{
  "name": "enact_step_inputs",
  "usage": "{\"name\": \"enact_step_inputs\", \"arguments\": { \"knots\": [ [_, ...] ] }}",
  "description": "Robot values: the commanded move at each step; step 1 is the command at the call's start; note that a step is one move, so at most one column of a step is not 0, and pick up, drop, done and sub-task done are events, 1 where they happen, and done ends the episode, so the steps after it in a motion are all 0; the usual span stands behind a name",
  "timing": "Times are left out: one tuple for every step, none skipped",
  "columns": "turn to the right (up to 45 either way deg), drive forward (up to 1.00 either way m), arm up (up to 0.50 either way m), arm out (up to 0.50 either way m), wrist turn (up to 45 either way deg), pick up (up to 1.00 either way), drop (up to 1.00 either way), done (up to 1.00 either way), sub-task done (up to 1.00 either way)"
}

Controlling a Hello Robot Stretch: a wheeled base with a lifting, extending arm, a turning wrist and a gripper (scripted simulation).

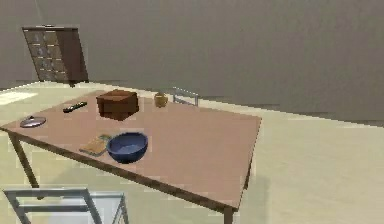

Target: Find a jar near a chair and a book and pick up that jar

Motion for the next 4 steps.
{"name": "enact_step_inputs", "arguments": {
  "knots": [
    [-45.0,0.0,0.0,0.0,0.0,0.0,0.0,0.0,0.0],
    [-6.0,0.0,0.0,0.0,0.0,0.0,0.0,0.0,0.0],
    [0.0,0.05,0.0,0.0,0.0,0.0,0.0,0.0,0.0],
    [-39.0,0.0,0.0,0.0,0.0,0.0,0.0,0.0,0.0]
  ]
}}
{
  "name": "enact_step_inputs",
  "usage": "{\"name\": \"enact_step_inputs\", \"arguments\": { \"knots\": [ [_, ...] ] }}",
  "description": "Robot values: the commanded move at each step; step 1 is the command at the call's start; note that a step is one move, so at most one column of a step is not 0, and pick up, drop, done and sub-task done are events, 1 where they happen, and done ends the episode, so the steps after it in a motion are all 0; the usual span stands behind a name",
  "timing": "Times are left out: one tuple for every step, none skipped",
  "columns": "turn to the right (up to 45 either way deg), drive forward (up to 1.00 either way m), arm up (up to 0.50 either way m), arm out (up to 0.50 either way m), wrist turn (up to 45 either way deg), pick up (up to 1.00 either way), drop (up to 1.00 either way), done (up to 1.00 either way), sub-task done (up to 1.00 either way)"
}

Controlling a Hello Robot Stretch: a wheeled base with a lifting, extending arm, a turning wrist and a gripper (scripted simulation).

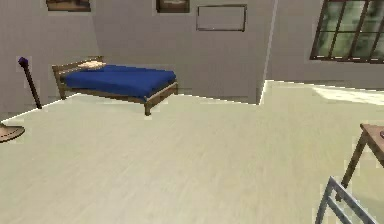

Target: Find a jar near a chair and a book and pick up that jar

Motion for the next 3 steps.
{"name": "enact_step_inputs", "arguments": {
  "knots": [
    [0.0,0.45,0.0,0.0,0.0,0.0,0.0,0.0,0.0],
    [-27.0,0.0,0.0,0.0,0.0,0.0,0.0,0.0,0.0],
    [45.0,0.0,0.0,0.0,0.0,0.0,0.0,0.0,0.0]
  ]
}}
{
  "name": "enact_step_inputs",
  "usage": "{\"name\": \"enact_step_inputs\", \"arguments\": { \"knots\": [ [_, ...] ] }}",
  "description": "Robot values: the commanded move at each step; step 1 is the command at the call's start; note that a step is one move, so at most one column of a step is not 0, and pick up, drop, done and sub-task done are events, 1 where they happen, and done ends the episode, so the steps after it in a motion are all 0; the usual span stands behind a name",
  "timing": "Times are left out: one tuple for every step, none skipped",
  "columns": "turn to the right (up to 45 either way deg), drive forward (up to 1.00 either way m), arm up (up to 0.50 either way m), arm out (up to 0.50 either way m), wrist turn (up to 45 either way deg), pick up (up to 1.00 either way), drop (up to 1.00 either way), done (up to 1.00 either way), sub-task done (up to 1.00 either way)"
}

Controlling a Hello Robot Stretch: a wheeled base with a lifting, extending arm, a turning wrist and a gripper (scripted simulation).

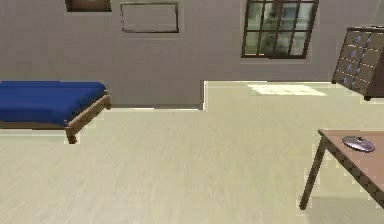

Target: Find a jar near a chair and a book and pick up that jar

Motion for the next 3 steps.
{"name": "enact_step_inputs", "arguments": {
  "knots": [
    [21.0,0.0,0.0,0.0,0.0,0.0,0.0,0.0,0.0],
    [0.0,1.0,0.0,0.0,0.0,0.0,0.0,0.0,0.0],
    [18.0,0.0,0.0,0.0,0.0,0.0,0.0,0.0,0.0]
  ]
}}
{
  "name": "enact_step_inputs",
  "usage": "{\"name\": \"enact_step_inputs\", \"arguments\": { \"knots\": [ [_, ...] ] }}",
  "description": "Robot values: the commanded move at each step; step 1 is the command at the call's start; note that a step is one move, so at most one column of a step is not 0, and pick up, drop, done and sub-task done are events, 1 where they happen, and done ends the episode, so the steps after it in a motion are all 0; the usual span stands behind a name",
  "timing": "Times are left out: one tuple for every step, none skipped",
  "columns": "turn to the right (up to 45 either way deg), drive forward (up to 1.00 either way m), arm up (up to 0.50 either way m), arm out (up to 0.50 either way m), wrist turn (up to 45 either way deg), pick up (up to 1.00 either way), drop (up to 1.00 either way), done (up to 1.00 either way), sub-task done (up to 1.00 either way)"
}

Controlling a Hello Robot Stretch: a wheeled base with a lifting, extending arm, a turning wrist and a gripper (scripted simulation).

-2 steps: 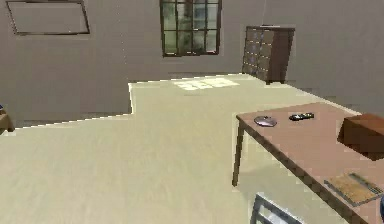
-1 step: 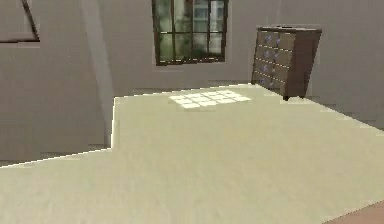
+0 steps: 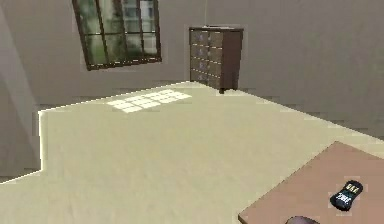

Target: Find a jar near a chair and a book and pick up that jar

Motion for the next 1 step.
{"name": "enact_step_inputs", "arguments": {
  "knots": [
    [0.0,0.05,0.0,0.0,0.0,0.0,0.0,0.0,0.0]
  ]
}}
